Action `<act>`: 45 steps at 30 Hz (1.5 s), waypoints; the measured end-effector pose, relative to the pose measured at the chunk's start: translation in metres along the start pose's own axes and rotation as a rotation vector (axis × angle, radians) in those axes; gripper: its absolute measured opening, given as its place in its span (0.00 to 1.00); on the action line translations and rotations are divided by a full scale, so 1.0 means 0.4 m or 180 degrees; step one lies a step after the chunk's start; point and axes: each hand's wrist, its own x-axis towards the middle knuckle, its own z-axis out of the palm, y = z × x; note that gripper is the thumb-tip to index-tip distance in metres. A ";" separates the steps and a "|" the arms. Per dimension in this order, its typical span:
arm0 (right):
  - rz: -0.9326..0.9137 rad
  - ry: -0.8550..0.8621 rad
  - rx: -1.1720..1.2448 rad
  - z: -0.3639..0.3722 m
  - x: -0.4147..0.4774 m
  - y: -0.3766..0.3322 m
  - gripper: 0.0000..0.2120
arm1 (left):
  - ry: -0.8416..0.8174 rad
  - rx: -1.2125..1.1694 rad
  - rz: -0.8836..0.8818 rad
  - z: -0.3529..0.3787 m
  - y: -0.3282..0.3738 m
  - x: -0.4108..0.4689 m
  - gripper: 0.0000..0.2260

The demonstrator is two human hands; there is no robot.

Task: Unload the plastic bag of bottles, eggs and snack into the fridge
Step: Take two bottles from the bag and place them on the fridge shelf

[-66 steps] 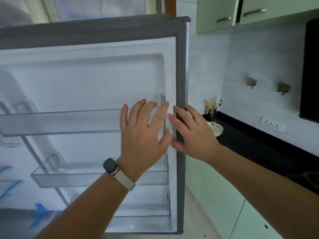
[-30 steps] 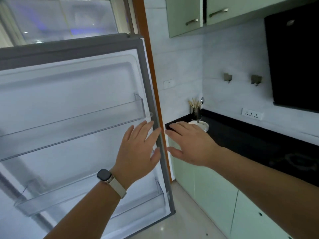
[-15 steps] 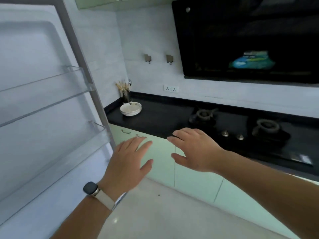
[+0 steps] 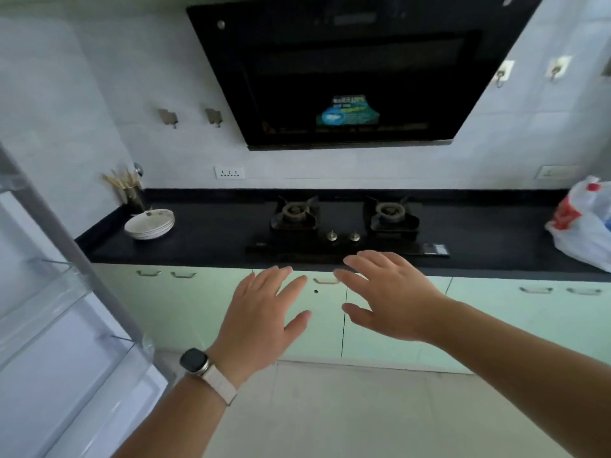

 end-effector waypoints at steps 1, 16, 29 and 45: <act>0.0040 0.0017 -0.0032 -0.007 -0.024 0.027 0.26 | 0.0005 0.0002 0.0074 0.003 0.032 0.019 0.24; 0.1149 0.0211 -0.0369 -0.081 -0.622 0.540 0.27 | 0.0230 -0.0361 0.1131 0.093 0.746 0.360 0.24; 0.2175 0.0277 -0.0433 -0.069 -1.003 0.809 0.27 | 0.0406 -0.0759 0.1984 0.170 1.186 0.545 0.22; 0.2618 -0.0192 -0.0594 0.086 -1.015 1.201 0.28 | 0.0396 -0.1163 0.2552 0.461 1.447 0.924 0.21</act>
